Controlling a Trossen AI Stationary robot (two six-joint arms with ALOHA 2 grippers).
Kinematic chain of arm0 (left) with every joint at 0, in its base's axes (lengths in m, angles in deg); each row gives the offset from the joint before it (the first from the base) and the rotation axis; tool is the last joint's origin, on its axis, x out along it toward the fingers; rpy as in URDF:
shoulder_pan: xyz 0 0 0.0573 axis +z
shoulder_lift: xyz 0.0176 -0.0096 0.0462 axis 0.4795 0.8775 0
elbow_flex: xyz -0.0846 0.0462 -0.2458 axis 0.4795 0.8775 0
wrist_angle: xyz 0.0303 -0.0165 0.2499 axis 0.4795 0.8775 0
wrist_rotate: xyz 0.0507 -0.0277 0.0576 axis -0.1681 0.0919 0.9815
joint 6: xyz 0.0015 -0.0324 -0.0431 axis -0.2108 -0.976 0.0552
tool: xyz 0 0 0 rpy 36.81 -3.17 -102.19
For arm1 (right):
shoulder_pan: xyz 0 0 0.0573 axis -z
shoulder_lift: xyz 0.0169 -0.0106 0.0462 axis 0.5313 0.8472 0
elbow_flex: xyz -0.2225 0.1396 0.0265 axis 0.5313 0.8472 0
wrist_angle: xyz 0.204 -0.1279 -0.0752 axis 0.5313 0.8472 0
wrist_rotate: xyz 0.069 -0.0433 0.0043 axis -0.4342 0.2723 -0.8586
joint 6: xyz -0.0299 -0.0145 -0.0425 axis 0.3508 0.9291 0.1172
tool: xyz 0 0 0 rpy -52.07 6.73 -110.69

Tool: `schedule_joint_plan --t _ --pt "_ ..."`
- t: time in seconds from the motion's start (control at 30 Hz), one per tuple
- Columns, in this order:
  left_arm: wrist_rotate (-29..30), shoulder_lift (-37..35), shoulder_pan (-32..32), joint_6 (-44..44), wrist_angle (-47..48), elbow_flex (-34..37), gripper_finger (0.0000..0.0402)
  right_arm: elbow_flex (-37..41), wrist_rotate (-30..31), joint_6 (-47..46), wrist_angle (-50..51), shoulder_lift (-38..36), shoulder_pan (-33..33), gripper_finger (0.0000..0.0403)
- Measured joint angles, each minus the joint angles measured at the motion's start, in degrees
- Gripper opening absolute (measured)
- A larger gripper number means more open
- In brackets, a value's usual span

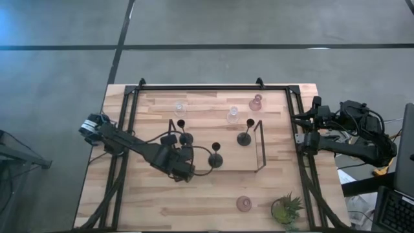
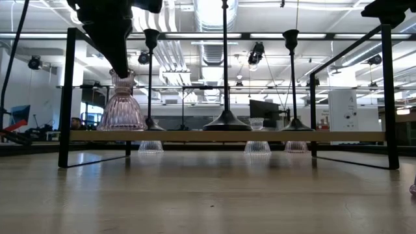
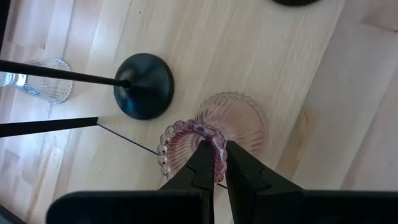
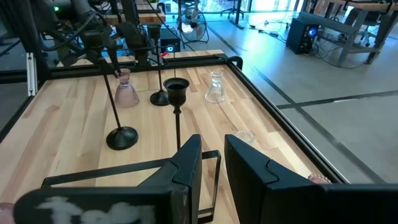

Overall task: Pick & Place candle stick holders
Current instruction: Put the bottom left pink glass candle holder on the shelf

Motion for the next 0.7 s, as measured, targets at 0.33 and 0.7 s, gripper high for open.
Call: schedule_joint_plan --t 0.33,0.7 --pt "-3.89 0.24 0.00 -0.35 -0.97 -0.55 0.0051 -0.02 0.00 0.00 0.00 0.00 0.00 0.0063" --pt "-4.23 0.50 -0.02 1.13 -0.91 -1.79 0.0073 -0.02 0.00 0.00 -0.02 0.00 0.00 0.0063"
